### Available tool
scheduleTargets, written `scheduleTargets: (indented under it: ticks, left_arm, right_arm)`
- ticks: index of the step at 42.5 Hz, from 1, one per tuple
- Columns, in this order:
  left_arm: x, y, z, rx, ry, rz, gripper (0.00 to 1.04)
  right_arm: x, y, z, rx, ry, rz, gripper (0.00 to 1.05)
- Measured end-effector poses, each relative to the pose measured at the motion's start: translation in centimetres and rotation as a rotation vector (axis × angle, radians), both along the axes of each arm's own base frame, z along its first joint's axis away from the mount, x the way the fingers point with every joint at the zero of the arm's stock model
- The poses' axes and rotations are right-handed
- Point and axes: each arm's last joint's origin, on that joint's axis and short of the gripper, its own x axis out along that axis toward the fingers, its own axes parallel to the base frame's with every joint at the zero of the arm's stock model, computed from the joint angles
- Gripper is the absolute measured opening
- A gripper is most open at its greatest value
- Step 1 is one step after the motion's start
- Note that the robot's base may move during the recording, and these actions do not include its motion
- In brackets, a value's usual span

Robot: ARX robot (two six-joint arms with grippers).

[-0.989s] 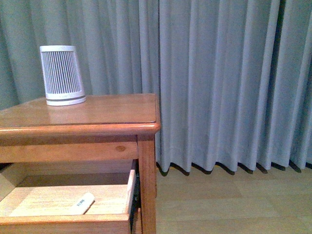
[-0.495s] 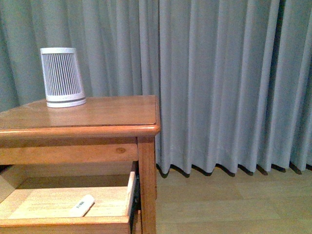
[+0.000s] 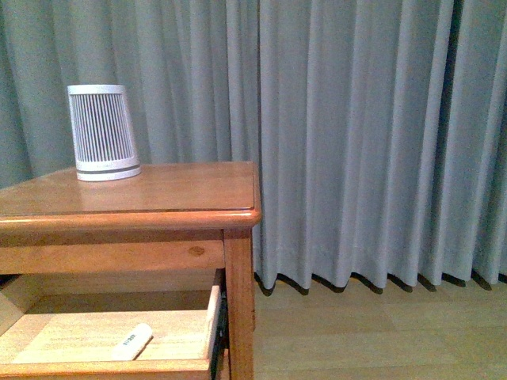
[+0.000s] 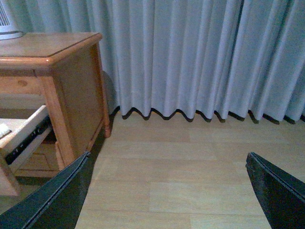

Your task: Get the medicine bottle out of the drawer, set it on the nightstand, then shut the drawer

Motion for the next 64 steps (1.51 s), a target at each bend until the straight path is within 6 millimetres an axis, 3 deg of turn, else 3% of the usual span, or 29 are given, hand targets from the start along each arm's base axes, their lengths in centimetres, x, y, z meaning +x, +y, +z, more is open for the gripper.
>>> scheduleTargets:
  ticks: [6, 24, 45, 50, 57, 64]
  left_arm:
    - [-0.2, 0.0, 0.1, -0.001, -0.017, -0.001, 0.05]
    - [-0.2, 0.0, 0.1, 0.0, -0.017, -0.001, 0.98]
    - [-0.2, 0.0, 0.1, 0.0, -0.017, 0.0, 0.98]
    - [-0.2, 0.0, 0.1, 0.0, -0.017, 0.0, 0.98]
    - [-0.2, 0.0, 0.1, 0.0, -0.017, -0.002, 0.98]
    - [-0.2, 0.0, 0.1, 0.0, -0.017, -0.002, 0.98]
  right_arm:
    - [0.0, 0.0, 0.0, 0.0, 0.0, 0.0, 0.98]
    - [0.0, 0.0, 0.0, 0.0, 0.0, 0.0, 0.98]
    - [0.0, 0.0, 0.0, 0.004, 0.008, -0.004, 0.98]
    - [0.4, 0.1, -0.3, 0.042, 0.26, -0.206, 0.98]
    - [3.5, 0.3, 1.8, 0.061, 0.332, -0.265, 0.98]
    - [8.6, 1.0, 5.1, 0.063, 0.388, -0.234, 0.98]
